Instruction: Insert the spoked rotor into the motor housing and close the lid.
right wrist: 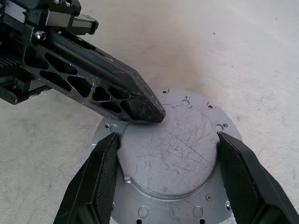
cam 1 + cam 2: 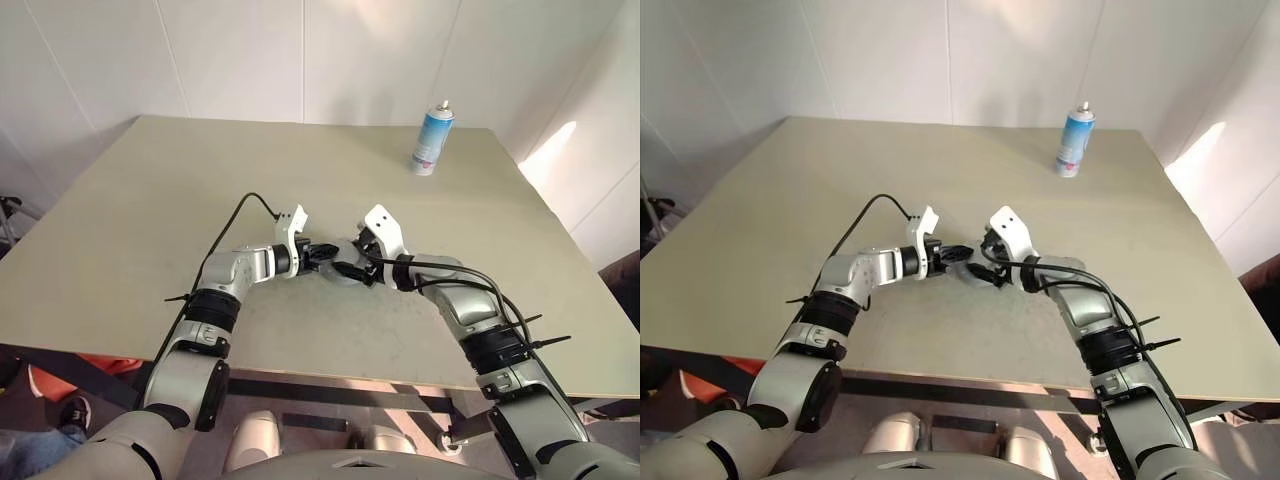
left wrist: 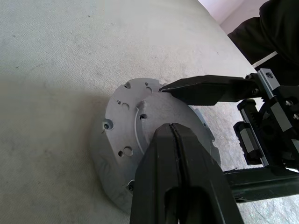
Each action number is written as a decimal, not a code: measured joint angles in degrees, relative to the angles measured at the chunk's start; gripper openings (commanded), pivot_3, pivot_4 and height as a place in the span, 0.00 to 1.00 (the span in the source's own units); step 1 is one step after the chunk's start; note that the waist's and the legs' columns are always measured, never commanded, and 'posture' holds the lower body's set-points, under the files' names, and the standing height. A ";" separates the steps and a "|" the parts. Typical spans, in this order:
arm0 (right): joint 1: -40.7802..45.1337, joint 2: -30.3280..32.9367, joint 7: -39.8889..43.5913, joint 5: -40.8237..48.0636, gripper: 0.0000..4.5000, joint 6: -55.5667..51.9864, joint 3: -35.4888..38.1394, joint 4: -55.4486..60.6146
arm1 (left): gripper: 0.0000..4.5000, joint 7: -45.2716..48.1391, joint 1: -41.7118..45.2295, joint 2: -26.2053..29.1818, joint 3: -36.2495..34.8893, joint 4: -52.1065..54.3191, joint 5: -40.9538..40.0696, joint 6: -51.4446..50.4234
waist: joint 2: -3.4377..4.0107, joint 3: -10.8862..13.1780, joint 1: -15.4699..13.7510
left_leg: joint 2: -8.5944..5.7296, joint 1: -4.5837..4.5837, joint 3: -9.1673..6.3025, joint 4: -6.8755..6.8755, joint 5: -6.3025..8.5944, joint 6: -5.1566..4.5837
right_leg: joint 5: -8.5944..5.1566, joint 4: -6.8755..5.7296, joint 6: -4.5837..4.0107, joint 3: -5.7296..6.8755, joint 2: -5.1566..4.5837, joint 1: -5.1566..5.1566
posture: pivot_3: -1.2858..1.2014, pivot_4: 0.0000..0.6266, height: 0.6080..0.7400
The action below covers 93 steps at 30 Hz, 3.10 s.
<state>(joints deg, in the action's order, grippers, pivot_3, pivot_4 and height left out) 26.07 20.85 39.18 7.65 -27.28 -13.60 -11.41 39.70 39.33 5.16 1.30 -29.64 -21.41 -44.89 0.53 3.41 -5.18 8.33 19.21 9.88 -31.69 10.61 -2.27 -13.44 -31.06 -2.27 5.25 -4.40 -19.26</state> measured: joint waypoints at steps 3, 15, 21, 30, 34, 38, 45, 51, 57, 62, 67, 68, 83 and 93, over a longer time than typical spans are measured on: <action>-0.03 -0.25 -0.41 0.00 0.70 -0.05 -0.02 -0.09 | 0.01 -0.79 -0.17 -0.03 0.08 0.36 0.05 0.01 | 0.15 0.03 0.36 | -0.04 -0.11 -0.11 0.25 0.03 -0.02 | -0.09 0.45 0.15 0.45 -0.16 0.24 | 0.52 0.00 1.00; -0.04 -0.75 -0.57 0.00 0.70 -0.05 -0.44 0.17 | 0.01 -2.63 -3.91 1.60 -1.11 4.33 -0.07 -0.27 | 0.69 0.08 1.31 | -0.11 -0.07 -0.81 0.97 0.22 0.24 | -0.40 0.64 0.52 2.32 -0.88 0.72 | 0.52 0.00 1.00; 0.33 -0.68 -0.69 -0.09 0.70 -0.12 -0.55 0.03 | 0.01 -3.29 -3.86 1.29 -1.10 4.58 -0.01 -0.28 | 0.27 -0.20 -0.51 | -0.25 -0.41 -1.57 -0.48 2.39 1.35 | -1.24 -0.70 0.54 1.74 -1.22 -0.49 | 0.52 0.00 1.00; -1.46 0.89 0.14 0.13 1.00 -1.92 1.30 2.70 | 0.00 -2.79 -3.92 0.92 -0.81 4.30 -0.05 -0.30 | 0.33 -0.19 0.84 | -0.43 -0.98 -1.36 -0.11 2.04 1.21 | -1.22 0.26 0.53 0.96 -0.88 0.11 | 0.52 0.00 1.00; -2.70 1.93 1.40 1.14 1.00 -4.42 1.78 6.88 | 0.00 -2.55 -3.81 0.92 -0.85 4.62 -0.06 -0.27 | 0.26 -0.26 0.74 | -0.51 -0.82 -1.30 0.30 2.00 1.21 | -1.17 0.19 0.51 0.78 -0.90 0.14 | 0.52 0.00 1.00; -3.89 3.16 3.29 4.92 1.00 -9.55 4.24 12.67 | 0.00 -2.38 -3.52 0.90 -0.91 5.00 -0.14 -0.11 | 0.02 -0.32 0.32 | -0.75 -0.34 -1.16 0.03 2.13 0.84 | 0.96 -0.59 -0.41 0.10 -0.88 -0.37 | 0.52 0.00 1.00; -1.96 3.19 2.22 12.78 1.00 -19.07 12.16 16.60 | 0.00 -2.62 -3.04 1.12 -1.18 4.68 -0.03 0.36 | 0.19 -0.39 -0.56 | -0.74 1.37 -1.28 -0.79 2.04 0.63 | -0.07 -2.46 -0.53 -0.54 -0.77 -2.38 | 0.52 0.00 1.00; -1.54 3.19 1.46 13.37 1.00 -20.24 12.45 16.65 | 0.00 -2.40 -3.11 0.81 -1.43 4.66 -0.24 0.75 | 0.20 -0.39 -0.51 | -0.70 1.62 -1.28 -1.31 2.19 0.40 | -0.25 -2.63 -0.79 -0.61 -0.78 -2.40 | 0.52 0.00 1.00; -1.57 3.13 0.68 13.23 1.00 -20.18 11.18 16.53 | 0.00 -1.90 -5.09 0.66 -1.32 3.54 -0.37 0.01 | 0.06 -0.22 -0.52 | -0.68 1.60 -1.33 -1.52 2.16 0.45 | -0.21 -2.73 -0.76 -0.64 -0.78 -2.29 | 0.52 0.00 1.00; -1.57 3.12 0.39 13.06 1.00 -19.59 11.13 16.40 | 0.00 -1.45 -5.11 0.73 -1.75 3.50 -0.53 0.05 | 0.07 -0.22 -0.48 | -0.68 1.54 -1.32 -1.57 2.11 0.53 | -0.20 -2.82 -0.75 -0.65 -0.78 -2.24 | 0.52 0.00 1.00; -1.57 3.12 0.36 13.03 1.00 -19.37 11.13 16.39 | 0.00 -1.50 -5.21 0.23 -3.19 3.24 -1.18 1.33 | 0.06 -0.22 -0.45 | -0.68 1.65 -1.32 -1.61 2.12 0.51 | -0.20 -2.83 -0.75 -0.64 -0.78 -2.33 | 0.52 0.00 1.00; -1.57 3.12 0.37 13.03 1.00 -19.32 11.13 16.39 | 0.00 -1.54 -5.21 0.21 -3.77 3.15 -1.35 1.85 | 0.06 -0.22 -0.45 | -0.67 1.65 -1.32 -1.62 2.13 0.50 | -0.20 -2.83 -0.75 -0.64 -0.78 -2.33 | 0.52 0.00 1.00; -1.60 2.96 0.29 12.53 1.00 -17.74 10.11 14.83 | 0.00 2.10 -4.38 0.22 -7.78 6.28 -9.32 -3.21 | 0.00 -0.16 -0.47 | -0.58 1.88 -1.32 -2.53 2.16 0.46 | -0.20 -3.76 -0.78 -0.71 -0.79 -2.65 | 0.52 0.00 1.00; -2.04 3.20 -0.87 12.41 1.00 -17.67 10.12 14.75 | 0.00 1.21 -3.76 -0.04 -4.03 5.12 -7.75 -4.39 | -0.02 -0.16 -0.46 | -0.54 1.76 -1.33 -2.54 2.05 0.62 | -0.11 -3.80 -0.87 -0.72 -0.77 -2.55 | 0.52 0.00 1.00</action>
<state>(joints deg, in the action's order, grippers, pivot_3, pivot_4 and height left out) 24.03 24.05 38.31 20.06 -44.95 -3.48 3.34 40.91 35.56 5.12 -2.73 -24.52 -29.15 -49.28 0.51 3.25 -5.65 7.79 20.97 8.54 -34.23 12.67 -1.65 -13.54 -34.86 -3.15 4.53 -5.17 -21.81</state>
